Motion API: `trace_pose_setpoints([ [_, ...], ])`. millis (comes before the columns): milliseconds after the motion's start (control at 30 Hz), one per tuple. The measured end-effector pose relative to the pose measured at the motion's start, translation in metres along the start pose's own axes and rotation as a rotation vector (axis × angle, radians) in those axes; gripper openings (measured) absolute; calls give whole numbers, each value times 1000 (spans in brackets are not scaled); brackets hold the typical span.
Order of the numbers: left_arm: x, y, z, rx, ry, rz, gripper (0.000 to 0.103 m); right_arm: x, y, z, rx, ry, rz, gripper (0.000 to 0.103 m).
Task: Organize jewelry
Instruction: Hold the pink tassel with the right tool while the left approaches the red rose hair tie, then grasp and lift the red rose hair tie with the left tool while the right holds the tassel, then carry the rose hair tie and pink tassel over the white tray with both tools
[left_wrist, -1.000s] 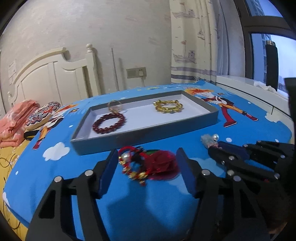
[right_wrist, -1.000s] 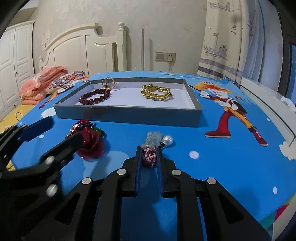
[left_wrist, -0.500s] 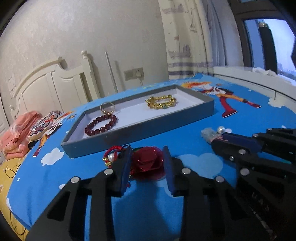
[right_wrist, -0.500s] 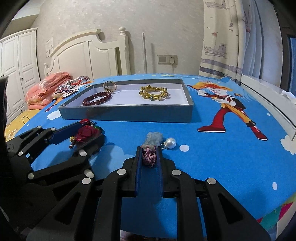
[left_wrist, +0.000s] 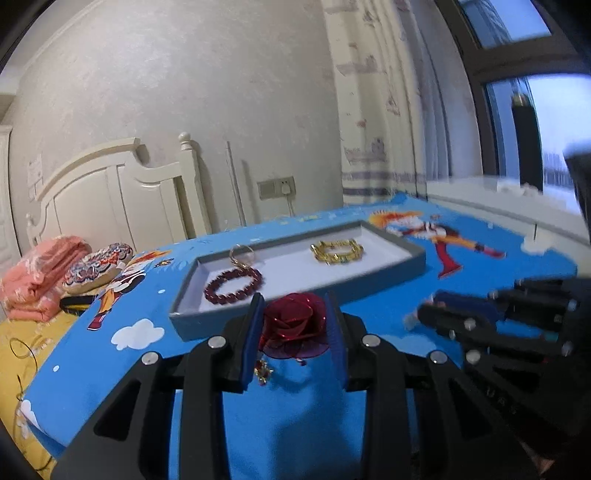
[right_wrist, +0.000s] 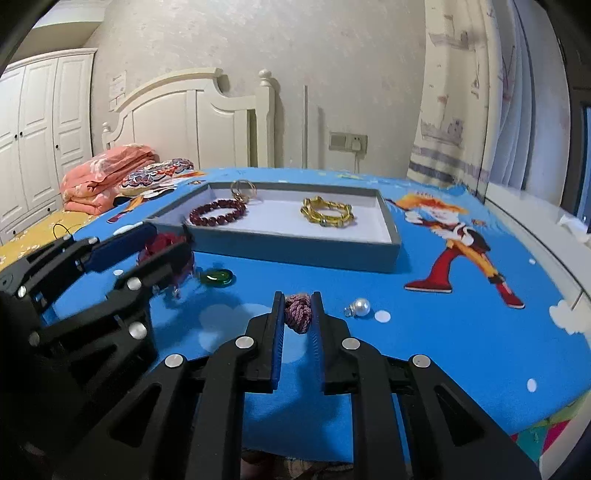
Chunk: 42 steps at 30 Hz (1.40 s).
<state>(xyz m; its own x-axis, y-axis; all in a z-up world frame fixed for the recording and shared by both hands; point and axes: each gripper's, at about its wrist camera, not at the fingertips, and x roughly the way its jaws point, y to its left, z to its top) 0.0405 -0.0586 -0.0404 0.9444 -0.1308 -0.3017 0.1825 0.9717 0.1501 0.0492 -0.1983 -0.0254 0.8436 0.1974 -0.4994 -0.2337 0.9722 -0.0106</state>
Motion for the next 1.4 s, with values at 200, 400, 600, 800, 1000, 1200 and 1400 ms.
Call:
trace_pose_setpoints([
  [200, -10, 19, 5, -38, -19, 40, 32, -4, 9, 4, -19, -13, 4, 14],
  [400, 7, 21, 7, 21, 54, 43, 34, -6, 19, 7, -53, -21, 9, 14],
  [600, 22, 23, -21, -39, 166, -14, 38, -6, 22, 6, -54, -19, 5, 14],
  [800, 13, 34, -19, -78, 129, 9, 48, -3, 24, 6, -56, -14, 8, 14],
  [1000, 13, 41, -25, -99, 157, -7, 48, -2, 24, 5, -51, -16, 6, 14],
  [1200, 33, 11, -32, 27, 194, -14, 46, -1, 20, 6, -41, -15, -1, 14],
  [1400, 2, 16, -16, 9, 17, 46, 36, 0, 13, 5, -23, -9, -12, 14],
])
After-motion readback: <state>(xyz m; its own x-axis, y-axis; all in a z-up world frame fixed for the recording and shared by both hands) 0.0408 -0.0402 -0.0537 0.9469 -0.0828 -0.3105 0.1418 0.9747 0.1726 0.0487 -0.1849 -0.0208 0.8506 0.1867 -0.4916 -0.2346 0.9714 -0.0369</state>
